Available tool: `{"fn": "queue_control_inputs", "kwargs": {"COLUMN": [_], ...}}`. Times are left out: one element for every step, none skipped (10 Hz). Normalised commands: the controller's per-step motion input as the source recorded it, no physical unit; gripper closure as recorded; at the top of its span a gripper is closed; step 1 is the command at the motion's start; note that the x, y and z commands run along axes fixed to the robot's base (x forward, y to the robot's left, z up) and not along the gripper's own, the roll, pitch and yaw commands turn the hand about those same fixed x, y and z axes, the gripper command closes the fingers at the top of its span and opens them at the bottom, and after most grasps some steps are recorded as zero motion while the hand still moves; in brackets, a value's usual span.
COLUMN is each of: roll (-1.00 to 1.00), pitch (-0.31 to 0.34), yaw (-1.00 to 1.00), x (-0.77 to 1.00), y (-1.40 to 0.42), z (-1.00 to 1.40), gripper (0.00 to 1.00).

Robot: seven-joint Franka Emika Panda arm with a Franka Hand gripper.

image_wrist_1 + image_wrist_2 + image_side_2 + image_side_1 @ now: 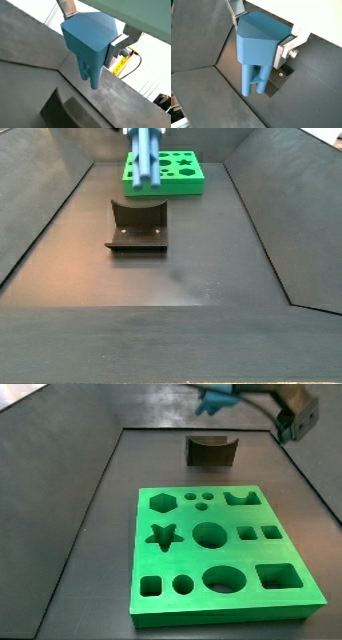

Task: Pick up the 3 prong object. Move up. Rotate the 3 prong object. Place the 3 prong object on the fixture. Regrasp the 3 prong object. Move to above the board. Insert the 3 prong object.
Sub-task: Move to above the board.

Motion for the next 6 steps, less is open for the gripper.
{"fn": "queue_control_inputs", "kwargs": {"roll": [-0.04,-0.04,-0.04,-0.04,-0.04,-0.04], "pitch": [0.066,0.057,0.047,0.047,0.045,0.060], "yaw": [0.06,0.07,0.06,0.06,0.05,0.05], "x": [-0.09,-0.08,-0.06,-0.05,-0.02,-0.01], "y": [-0.09,-0.08,-0.06,-0.04,-0.03,-0.02], "z": [1.00,1.00,0.91,0.79,0.58,0.36], "gripper": [1.00,1.00,1.00,1.00,1.00,1.00]}}
